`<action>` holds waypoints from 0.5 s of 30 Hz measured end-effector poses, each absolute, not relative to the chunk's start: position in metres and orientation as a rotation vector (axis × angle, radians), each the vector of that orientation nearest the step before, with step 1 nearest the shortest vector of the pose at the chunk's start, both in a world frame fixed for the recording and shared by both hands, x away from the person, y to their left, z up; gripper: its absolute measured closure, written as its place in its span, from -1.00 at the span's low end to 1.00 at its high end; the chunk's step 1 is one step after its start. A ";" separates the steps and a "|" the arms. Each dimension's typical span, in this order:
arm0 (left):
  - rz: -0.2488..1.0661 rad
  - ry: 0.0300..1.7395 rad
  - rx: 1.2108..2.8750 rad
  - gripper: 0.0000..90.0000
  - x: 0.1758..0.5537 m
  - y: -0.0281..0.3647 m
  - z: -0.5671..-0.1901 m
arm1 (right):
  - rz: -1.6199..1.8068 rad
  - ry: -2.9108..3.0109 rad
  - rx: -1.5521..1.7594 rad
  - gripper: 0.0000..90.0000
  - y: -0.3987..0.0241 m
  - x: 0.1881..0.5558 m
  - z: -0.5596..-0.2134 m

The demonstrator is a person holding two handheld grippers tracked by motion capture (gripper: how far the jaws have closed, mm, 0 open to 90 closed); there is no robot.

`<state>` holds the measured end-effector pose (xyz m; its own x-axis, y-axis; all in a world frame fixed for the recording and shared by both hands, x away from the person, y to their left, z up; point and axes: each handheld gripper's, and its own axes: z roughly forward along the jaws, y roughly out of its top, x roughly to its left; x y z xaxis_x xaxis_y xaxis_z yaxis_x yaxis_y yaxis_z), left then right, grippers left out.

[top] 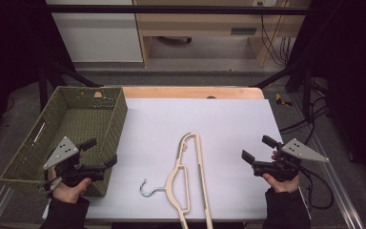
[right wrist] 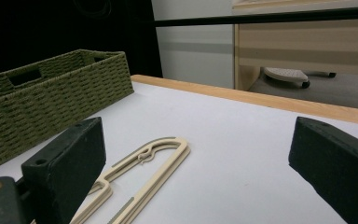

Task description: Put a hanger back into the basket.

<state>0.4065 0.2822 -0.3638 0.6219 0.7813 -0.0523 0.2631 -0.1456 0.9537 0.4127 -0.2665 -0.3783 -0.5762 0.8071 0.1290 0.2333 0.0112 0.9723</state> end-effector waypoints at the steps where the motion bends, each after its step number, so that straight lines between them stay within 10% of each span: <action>1: 0.566 0.863 1.705 -0.92 0.406 0.282 -0.364 | 1.597 1.825 1.063 -0.91 -0.266 0.413 -0.378; 15: 0.492 0.784 1.832 -0.87 0.406 0.249 -0.373 | 1.591 1.844 1.039 -0.90 -0.261 0.413 -0.378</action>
<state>0.4060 0.2490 -0.3733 0.7023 0.7115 -0.0256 0.2865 -0.2495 0.9250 0.4128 -0.2608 -0.3776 -0.5907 0.7989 0.1134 0.2290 0.0313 0.9729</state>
